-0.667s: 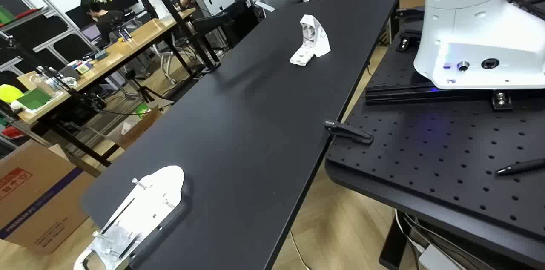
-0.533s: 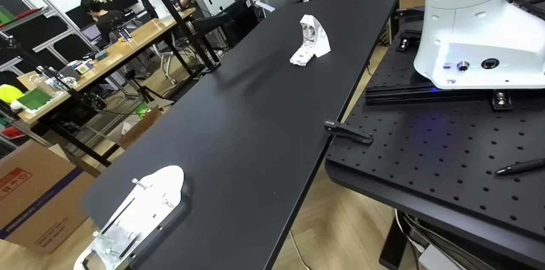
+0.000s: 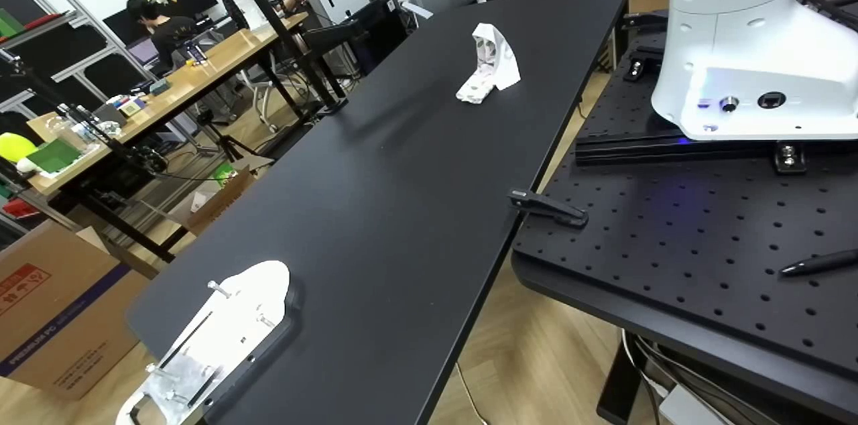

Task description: Hang the cloth on the stand

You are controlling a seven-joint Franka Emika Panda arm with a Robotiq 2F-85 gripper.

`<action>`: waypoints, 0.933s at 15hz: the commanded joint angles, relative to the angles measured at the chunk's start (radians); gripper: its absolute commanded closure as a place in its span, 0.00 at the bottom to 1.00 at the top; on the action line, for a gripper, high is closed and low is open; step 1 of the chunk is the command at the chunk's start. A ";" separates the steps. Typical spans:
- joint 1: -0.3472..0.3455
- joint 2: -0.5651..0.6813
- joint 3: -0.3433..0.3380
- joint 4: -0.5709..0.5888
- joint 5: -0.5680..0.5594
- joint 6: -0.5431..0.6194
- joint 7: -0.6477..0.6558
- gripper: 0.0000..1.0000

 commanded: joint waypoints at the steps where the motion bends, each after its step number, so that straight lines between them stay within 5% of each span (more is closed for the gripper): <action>1: 0.002 -0.001 0.007 -0.005 -0.019 0.038 -0.009 0.00; 8: -0.041 0.053 -0.019 -0.186 -0.206 0.480 -0.040 0.00; 14: -0.046 0.248 -0.155 -0.252 -0.148 0.611 -0.203 0.00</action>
